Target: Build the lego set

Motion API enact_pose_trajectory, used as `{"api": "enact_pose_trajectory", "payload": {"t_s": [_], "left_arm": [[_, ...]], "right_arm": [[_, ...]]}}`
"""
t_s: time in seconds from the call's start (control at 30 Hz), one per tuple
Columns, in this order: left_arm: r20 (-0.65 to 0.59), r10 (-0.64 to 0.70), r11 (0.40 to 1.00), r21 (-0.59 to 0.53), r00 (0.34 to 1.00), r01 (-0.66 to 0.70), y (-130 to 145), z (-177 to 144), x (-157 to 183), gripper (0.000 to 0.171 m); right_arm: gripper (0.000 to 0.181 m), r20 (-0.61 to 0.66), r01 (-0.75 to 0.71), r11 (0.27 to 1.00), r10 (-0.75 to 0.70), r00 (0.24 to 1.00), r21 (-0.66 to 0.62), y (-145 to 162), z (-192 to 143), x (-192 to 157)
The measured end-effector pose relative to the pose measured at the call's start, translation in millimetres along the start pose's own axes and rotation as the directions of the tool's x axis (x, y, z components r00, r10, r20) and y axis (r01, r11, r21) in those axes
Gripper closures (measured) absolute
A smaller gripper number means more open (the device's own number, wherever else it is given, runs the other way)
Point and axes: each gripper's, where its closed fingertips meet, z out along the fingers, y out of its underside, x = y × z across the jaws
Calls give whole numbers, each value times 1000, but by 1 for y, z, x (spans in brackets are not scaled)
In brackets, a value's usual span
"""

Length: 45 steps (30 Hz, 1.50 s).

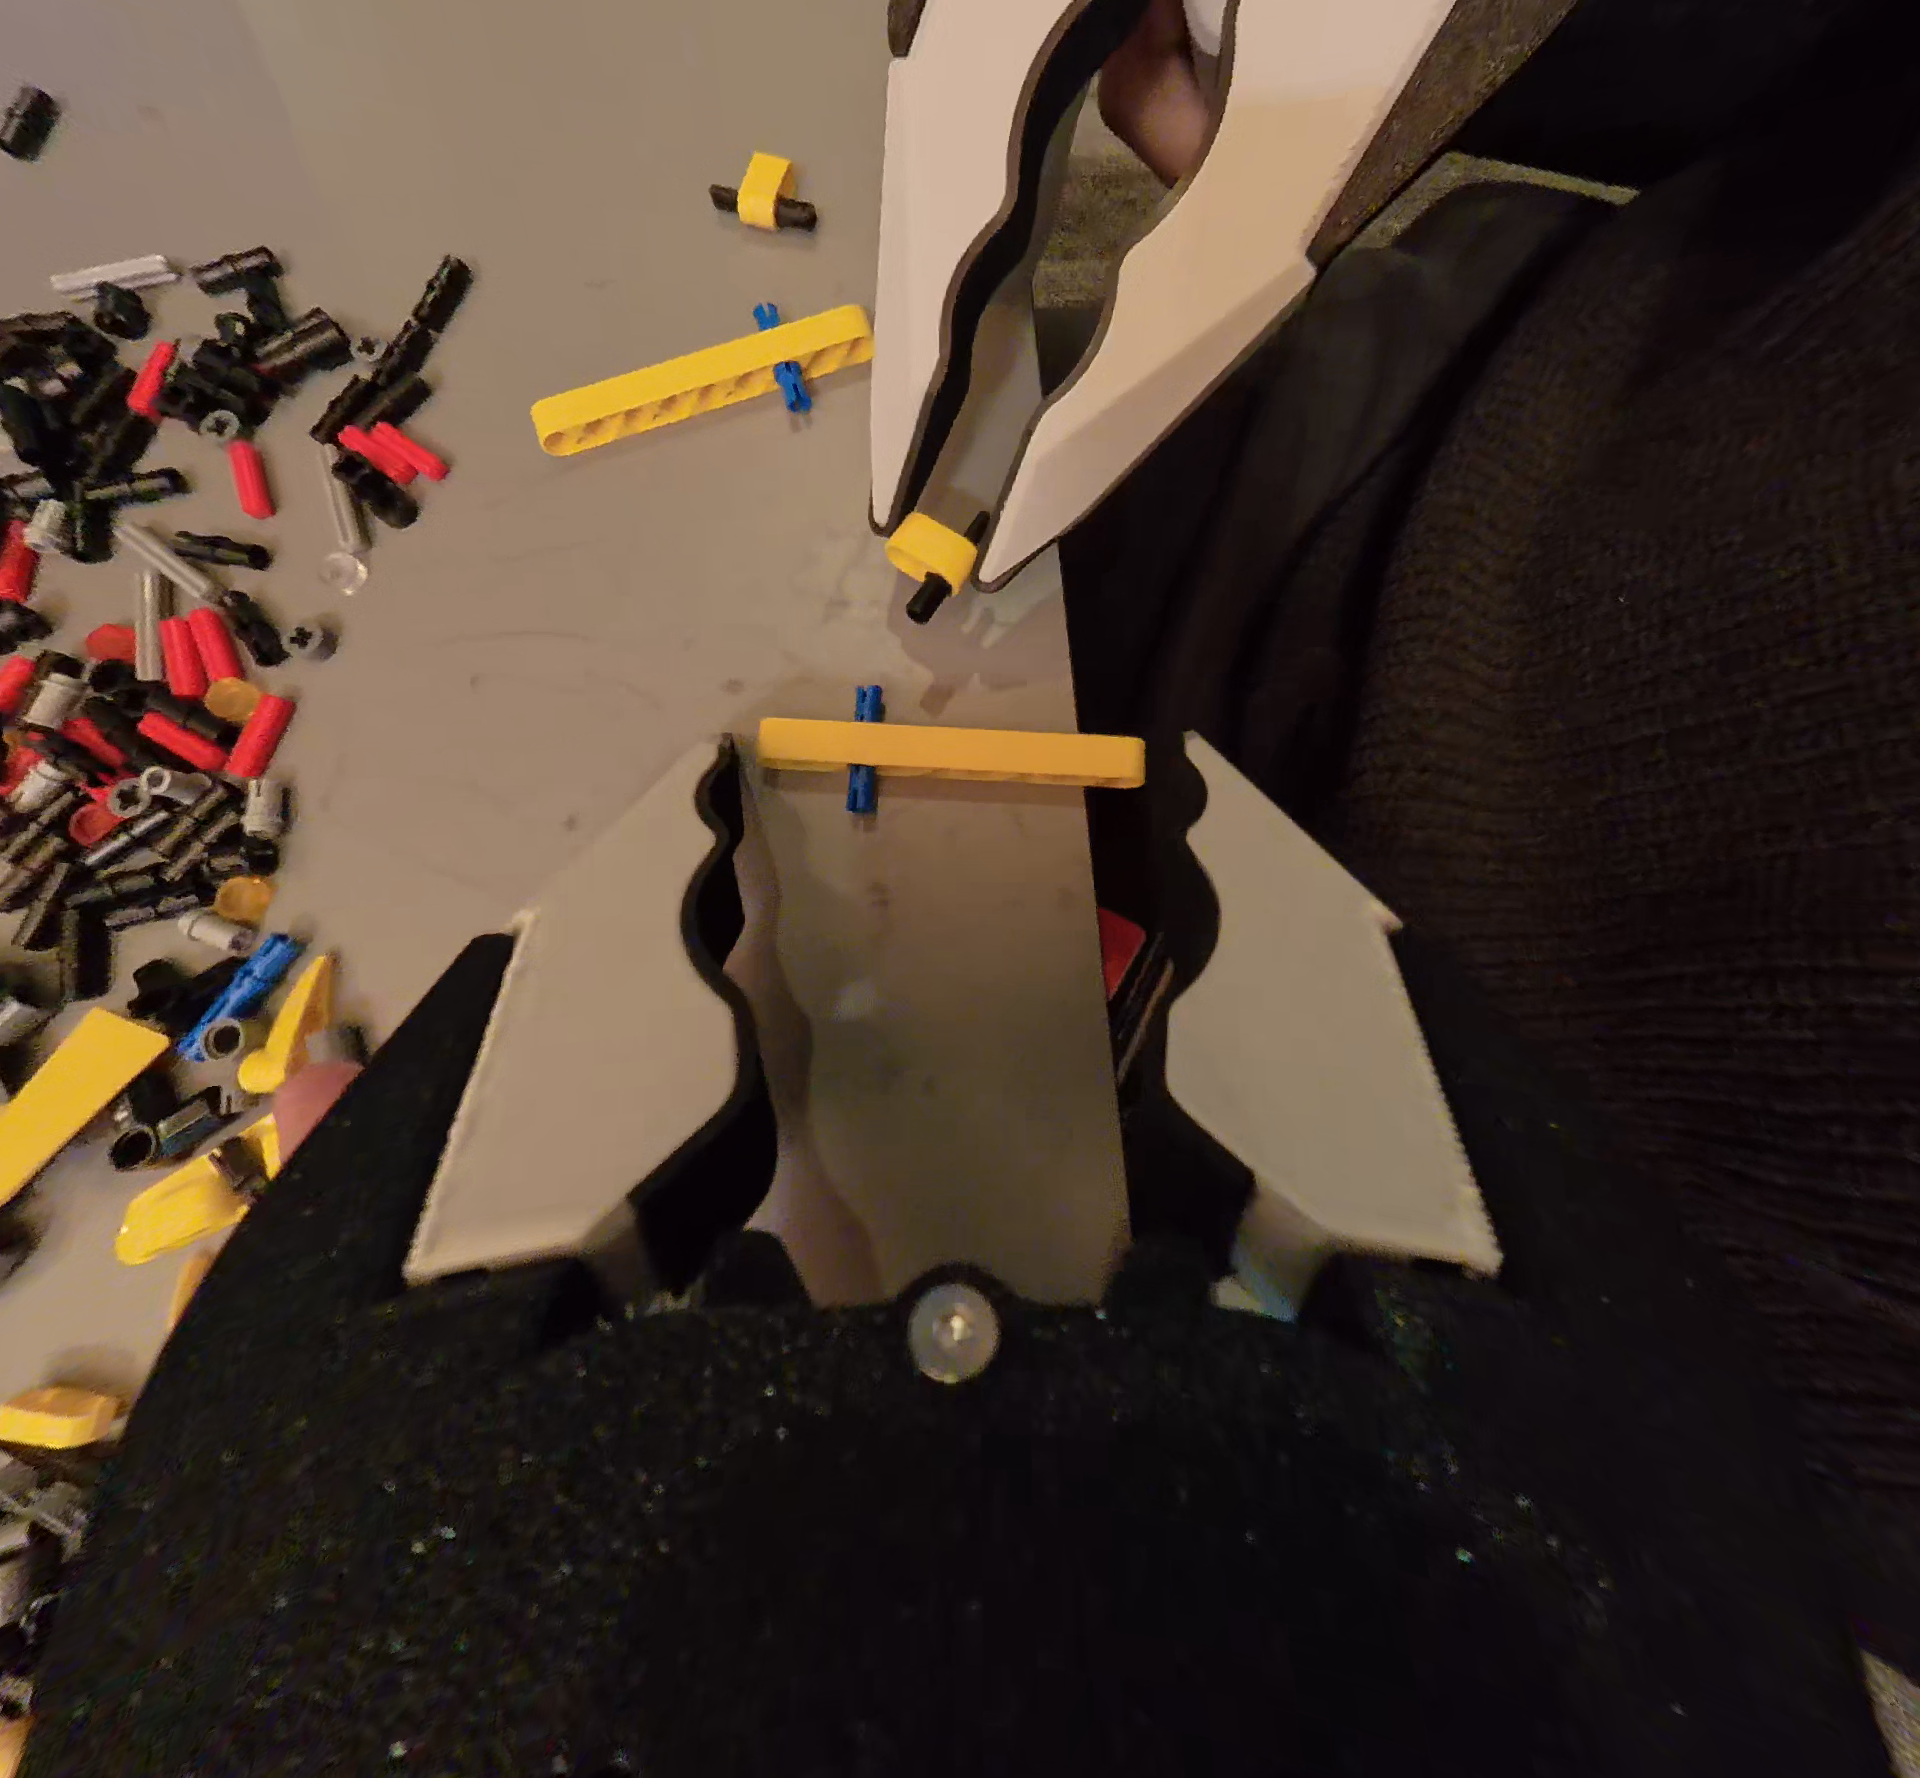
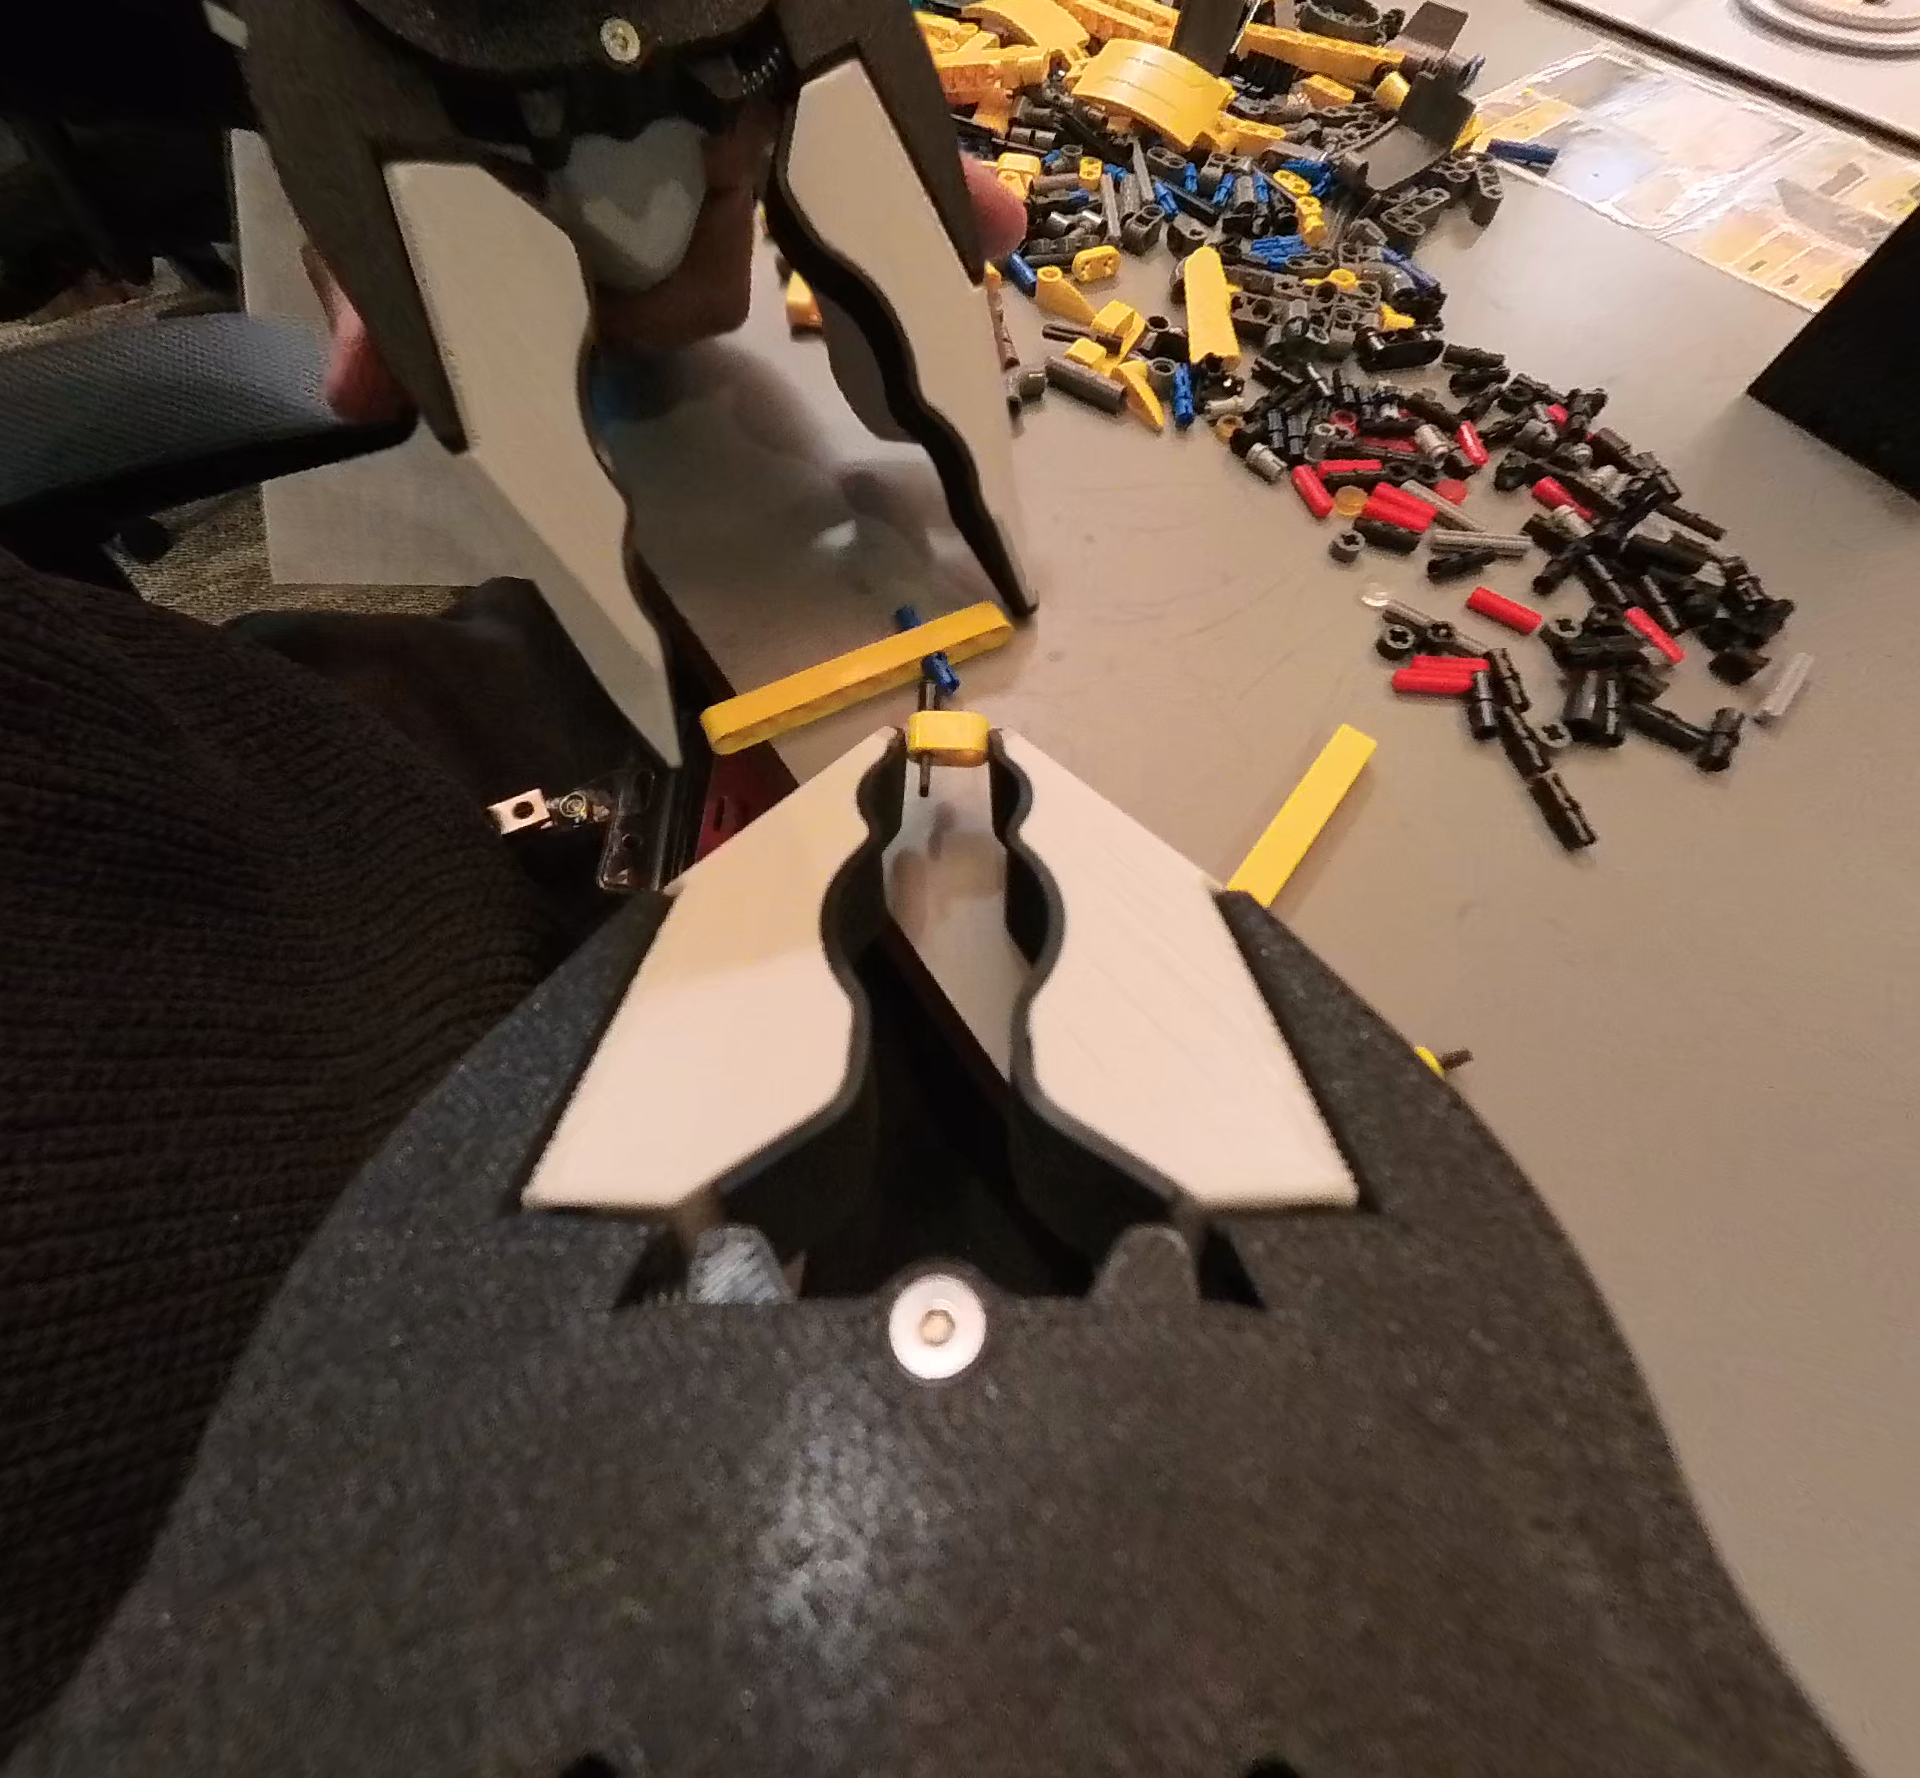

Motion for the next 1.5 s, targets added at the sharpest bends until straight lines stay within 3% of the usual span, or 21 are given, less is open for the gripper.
{"api": "enact_pose_trajectory", "payload": {"t_s": [0.4, 0.6, 0.9, 1.17, 1.37, 1.5], "left_arm": [[66, 89, 996, -32, 994, -87, 2, 5, -5, 93], [67, 71, 997, -36, 995, -68, 2, 4, -6, 97], [35, 133, 991, -22, 990, -132, 5, 1, 0, 97], [17, 110, 991, 76, 994, -111, -3, -11, 10, 97], [26, 52, 987, 151, 998, -56, -15, -27, 29, 97], [-71, -59, 983, 171, 996, 70, -19, -22, 77, 97]], "right_arm": [[165, -2, -10, 1000, 10, 1000, 6, 1, -1, 1], [165, -1, -5, 1000, 5, 1000, 6, 3, -2, 1], [166, 94, 64, 995, -57, 994, -71, 3, 3, -3], [166, 201, 86, 996, -77, 976, -34, -8, 9, -18], [166, 252, 82, 996, -90, 964, 42, -21, 0, -39], [166, 317, 53, 998, -58, 947, 23, -11, -23, -64]]}}
